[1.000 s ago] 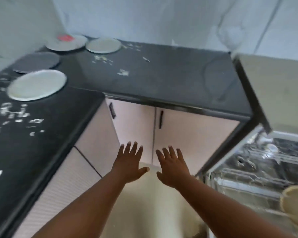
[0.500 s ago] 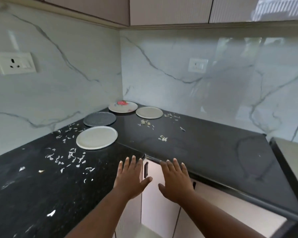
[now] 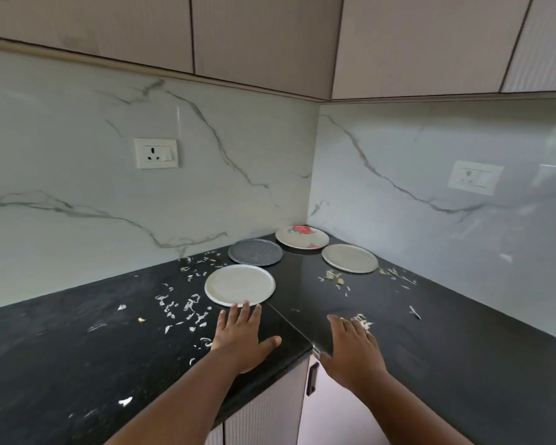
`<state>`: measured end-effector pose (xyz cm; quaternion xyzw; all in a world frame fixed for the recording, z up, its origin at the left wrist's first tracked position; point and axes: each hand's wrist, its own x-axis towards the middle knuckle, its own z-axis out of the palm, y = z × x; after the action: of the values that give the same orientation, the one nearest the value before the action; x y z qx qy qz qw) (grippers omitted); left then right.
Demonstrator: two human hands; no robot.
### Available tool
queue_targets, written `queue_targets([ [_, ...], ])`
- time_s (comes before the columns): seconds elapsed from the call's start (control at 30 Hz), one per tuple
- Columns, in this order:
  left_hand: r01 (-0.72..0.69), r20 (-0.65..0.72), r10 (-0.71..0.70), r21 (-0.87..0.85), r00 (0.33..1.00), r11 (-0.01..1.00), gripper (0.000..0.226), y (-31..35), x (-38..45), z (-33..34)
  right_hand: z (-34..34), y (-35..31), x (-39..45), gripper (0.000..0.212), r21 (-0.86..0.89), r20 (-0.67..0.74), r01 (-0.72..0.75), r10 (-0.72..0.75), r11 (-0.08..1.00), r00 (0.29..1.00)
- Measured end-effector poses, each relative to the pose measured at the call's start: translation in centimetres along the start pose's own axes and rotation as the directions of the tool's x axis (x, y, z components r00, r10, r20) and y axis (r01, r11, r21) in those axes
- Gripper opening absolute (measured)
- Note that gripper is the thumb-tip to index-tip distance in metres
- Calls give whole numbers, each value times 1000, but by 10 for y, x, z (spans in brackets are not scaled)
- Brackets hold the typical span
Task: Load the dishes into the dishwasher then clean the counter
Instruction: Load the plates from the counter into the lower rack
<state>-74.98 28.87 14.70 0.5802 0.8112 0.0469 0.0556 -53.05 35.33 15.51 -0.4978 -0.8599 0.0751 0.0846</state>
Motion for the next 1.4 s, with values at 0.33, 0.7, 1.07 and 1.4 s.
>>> queue_targets([
  [0.33,244,-24,-247,-82,969,966,90,-79,69,-4,10,-20,75,76,-70,130,87,-78,994,989],
  [0.7,187,60,-185,-24,981,982,83,-130,166,16,38,-57,168,70,-67,244,-8,25,998,969],
  [1.07,312,109,-293,-277,950,909,86,-142,212,16,75,-87,244,70,516,481,-538,294,667,826],
  [1.4,494,279,-445,-715,851,495,82,-157,248,14,90,-95,293,38,671,659,-736,386,88,646],
])
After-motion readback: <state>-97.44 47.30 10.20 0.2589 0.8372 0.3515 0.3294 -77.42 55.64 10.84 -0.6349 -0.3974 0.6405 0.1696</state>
